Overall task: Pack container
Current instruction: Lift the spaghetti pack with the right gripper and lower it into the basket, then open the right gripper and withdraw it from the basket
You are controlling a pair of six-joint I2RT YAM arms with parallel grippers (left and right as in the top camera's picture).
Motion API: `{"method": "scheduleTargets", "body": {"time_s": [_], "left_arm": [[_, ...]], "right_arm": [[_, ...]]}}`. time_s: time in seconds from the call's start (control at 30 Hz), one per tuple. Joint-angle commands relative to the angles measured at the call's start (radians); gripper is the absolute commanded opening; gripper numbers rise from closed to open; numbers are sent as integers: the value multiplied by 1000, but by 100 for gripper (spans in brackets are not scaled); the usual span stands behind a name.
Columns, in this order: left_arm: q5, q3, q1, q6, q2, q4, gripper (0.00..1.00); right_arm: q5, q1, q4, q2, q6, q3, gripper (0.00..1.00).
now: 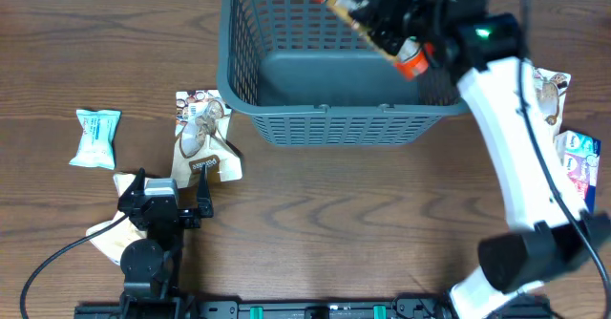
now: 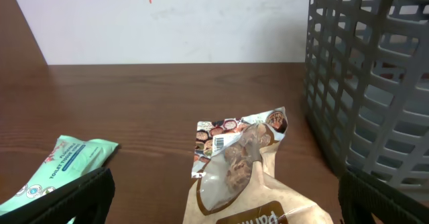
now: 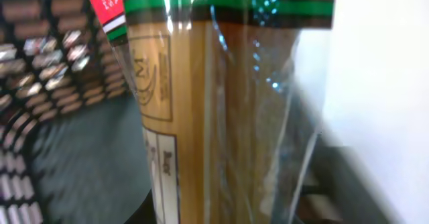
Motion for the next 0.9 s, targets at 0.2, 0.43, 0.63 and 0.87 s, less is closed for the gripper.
{"method": "scheduleTargets", "body": {"time_s": [0.2,0.43,0.63,0.87], "left_arm": [[-4,-23,-2,6,0,-34,99],[-4,-23,-2,6,0,-34,99],[-4,-23,-2,6,0,-34,99],[-4,-23,-2,6,0,-34,99]], "right_arm": [[-95,34,-137,82,-164,47,1],[-88,34,-307,145,-245,47,1],[-64,35,-401,214,-259,46,1],[-64,35,-407,227,-257,47,39]]}}
